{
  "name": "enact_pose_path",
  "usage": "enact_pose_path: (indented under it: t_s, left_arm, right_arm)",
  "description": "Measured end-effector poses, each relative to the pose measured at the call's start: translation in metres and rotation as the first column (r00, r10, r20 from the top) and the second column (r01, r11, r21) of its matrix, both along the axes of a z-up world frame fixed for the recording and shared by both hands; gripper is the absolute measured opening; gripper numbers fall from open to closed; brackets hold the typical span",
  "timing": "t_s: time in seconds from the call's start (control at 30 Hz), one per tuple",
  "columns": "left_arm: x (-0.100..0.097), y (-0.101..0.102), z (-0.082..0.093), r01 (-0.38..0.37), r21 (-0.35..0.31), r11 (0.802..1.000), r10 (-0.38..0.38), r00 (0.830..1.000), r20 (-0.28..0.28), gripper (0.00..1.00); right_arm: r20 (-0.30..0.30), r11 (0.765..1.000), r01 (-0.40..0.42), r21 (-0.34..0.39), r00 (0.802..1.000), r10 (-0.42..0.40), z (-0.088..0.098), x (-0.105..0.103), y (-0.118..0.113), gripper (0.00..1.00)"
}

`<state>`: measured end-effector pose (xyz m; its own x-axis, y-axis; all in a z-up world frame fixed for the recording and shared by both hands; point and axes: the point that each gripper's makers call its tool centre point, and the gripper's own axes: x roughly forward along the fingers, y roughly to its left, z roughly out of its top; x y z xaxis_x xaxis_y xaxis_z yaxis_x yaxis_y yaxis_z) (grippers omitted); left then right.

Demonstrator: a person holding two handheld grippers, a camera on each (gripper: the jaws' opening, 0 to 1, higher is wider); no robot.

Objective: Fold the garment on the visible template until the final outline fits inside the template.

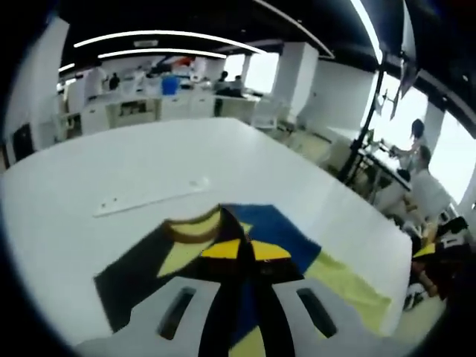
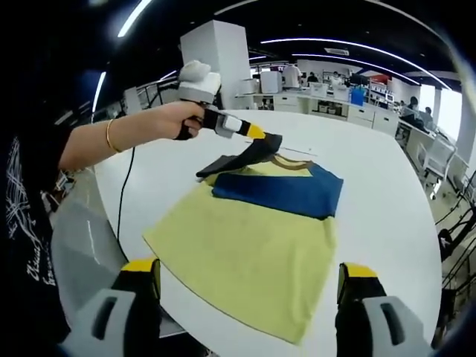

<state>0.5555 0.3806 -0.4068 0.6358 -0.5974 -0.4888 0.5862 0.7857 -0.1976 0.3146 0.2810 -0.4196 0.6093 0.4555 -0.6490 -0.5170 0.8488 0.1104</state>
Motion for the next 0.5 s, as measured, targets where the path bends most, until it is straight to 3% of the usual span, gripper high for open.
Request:
enact_pose_path:
  t_s: [0.5]
  left_arm:
    - [-0.009, -0.055, 0.004, 0.075, -0.083, 0.994, -0.077, 0.997, -0.013, 0.01]
  right_arm:
    - [-0.01, 1.0, 0.024, 0.001, 1.0, -0.024, -0.008, -0.002, -0.006, 0.99]
